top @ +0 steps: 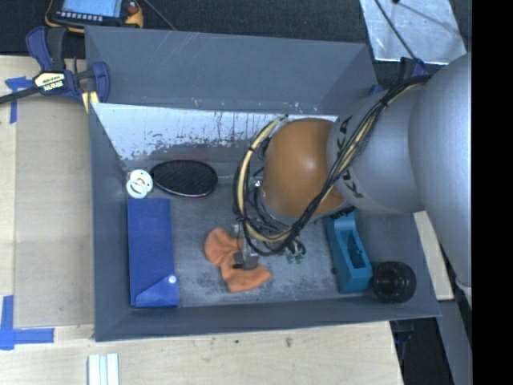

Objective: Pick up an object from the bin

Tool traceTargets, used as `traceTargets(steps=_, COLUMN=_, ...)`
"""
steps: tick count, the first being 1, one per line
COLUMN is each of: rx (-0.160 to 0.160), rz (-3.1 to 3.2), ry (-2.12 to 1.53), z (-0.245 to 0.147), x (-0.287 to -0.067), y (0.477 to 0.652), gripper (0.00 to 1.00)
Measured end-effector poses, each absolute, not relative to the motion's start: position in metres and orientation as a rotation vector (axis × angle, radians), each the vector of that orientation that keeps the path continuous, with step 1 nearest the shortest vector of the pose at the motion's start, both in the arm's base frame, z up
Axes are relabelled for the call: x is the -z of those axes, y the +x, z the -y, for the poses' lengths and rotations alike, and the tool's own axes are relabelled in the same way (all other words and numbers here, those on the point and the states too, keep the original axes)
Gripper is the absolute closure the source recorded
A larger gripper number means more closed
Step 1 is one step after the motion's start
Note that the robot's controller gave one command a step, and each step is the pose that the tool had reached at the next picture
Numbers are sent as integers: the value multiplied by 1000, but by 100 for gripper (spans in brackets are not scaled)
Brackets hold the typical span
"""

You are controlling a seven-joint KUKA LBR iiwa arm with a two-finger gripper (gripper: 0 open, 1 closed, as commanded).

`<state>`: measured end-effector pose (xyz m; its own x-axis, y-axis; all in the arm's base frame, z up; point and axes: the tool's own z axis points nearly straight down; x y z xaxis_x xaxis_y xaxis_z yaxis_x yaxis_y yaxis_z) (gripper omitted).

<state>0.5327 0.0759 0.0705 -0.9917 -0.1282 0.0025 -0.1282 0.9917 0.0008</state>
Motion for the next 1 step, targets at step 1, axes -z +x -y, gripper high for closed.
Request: traceTargets(steps=1, rx=3, rz=3139, ry=231, z=-53, x=-71, y=545, gripper=100)
